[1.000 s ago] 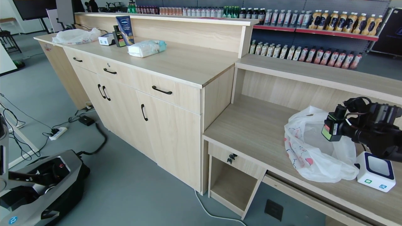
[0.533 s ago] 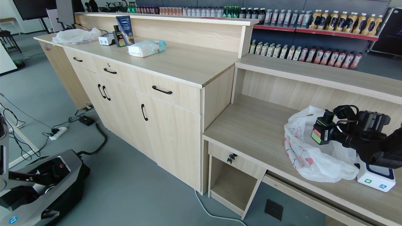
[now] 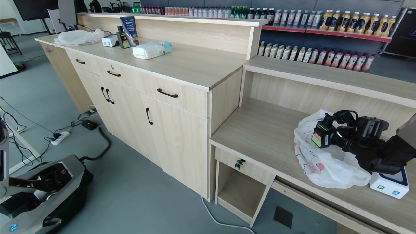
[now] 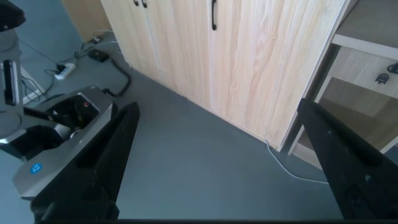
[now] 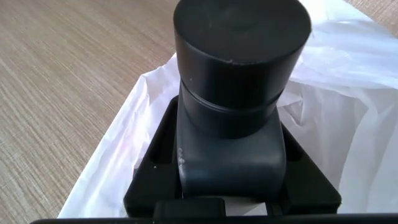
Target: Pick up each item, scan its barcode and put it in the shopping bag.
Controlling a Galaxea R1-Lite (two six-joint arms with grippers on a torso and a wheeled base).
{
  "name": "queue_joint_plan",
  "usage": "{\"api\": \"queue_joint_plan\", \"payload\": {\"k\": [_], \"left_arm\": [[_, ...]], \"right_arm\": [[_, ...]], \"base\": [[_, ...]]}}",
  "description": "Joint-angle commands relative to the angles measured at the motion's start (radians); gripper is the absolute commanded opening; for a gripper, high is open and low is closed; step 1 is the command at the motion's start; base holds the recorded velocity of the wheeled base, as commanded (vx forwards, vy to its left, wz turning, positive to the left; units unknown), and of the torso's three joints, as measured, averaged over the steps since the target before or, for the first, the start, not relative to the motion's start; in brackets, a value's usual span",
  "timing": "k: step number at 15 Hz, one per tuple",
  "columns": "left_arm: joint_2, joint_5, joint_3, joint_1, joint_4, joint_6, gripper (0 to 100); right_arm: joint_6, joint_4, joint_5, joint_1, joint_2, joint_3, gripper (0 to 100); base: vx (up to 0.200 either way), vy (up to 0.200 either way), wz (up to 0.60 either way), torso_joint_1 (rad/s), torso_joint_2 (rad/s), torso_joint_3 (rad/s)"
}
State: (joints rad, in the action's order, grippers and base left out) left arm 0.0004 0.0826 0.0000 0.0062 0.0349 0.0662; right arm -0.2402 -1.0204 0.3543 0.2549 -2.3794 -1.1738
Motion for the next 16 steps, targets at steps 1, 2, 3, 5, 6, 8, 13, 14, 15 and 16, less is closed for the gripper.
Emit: {"api": "queue_joint_plan", "payload": {"k": [1, 2, 3, 5, 6, 8, 13, 14, 15, 16], "left_arm": [[0.0, 0.0, 0.0, 0.0, 0.0, 0.0, 100], [0.0, 0.0, 0.0, 0.0, 0.0, 0.0, 100], [0.0, 0.0, 0.0, 0.0, 0.0, 0.0, 100], [0.0, 0.0, 0.0, 0.0, 0.0, 0.0, 100], [0.0, 0.0, 0.0, 0.0, 0.0, 0.0, 100], [0.0, 0.0, 0.0, 0.0, 0.0, 0.0, 100], [0.0, 0.0, 0.0, 0.0, 0.0, 0.0, 100], [0.0, 0.0, 0.0, 0.0, 0.0, 0.0, 100], [0.0, 0.0, 0.0, -0.002, 0.0, 0.0, 100], [0.0, 0.0, 0.0, 0.0, 0.0, 0.0, 100]], "right_arm": [[-0.005, 0.0, -0.001, -0.006, -0.027, -0.004, 0], [-0.007, -0.007, -0.001, -0.011, -0.037, -0.006, 0], [-0.013, -0.032, -0.001, -0.013, -0.047, -0.006, 0], [-0.017, -0.055, 0.005, -0.017, -0.067, -0.007, 0], [-0.016, -0.056, 0.006, -0.022, -0.073, -0.015, 0], [-0.014, -0.059, 0.006, -0.037, -0.093, -0.046, 0], [-0.01, -0.058, 0.006, -0.057, -0.132, -0.083, 0], [-0.008, -0.055, 0.006, -0.059, -0.135, -0.084, 0], [-0.01, -0.055, 0.006, -0.062, -0.138, -0.084, 0], [-0.01, -0.056, 0.005, -0.066, -0.141, -0.083, 0]], "base": [[0.0, 0.0, 0.0, 0.0, 0.0, 0.0], [0.0, 0.0, 0.0, 0.0, 0.0, 0.0], [0.0, 0.0, 0.0, 0.0, 0.0, 0.0], [0.0, 0.0, 0.0, 0.0, 0.0, 0.0], [0.0, 0.0, 0.0, 0.0, 0.0, 0.0], [0.0, 0.0, 0.0, 0.0, 0.0, 0.0], [0.0, 0.0, 0.0, 0.0, 0.0, 0.0], [0.0, 0.0, 0.0, 0.0, 0.0, 0.0], [0.0, 0.0, 0.0, 0.0, 0.0, 0.0], [0.0, 0.0, 0.0, 0.0, 0.0, 0.0]]}}
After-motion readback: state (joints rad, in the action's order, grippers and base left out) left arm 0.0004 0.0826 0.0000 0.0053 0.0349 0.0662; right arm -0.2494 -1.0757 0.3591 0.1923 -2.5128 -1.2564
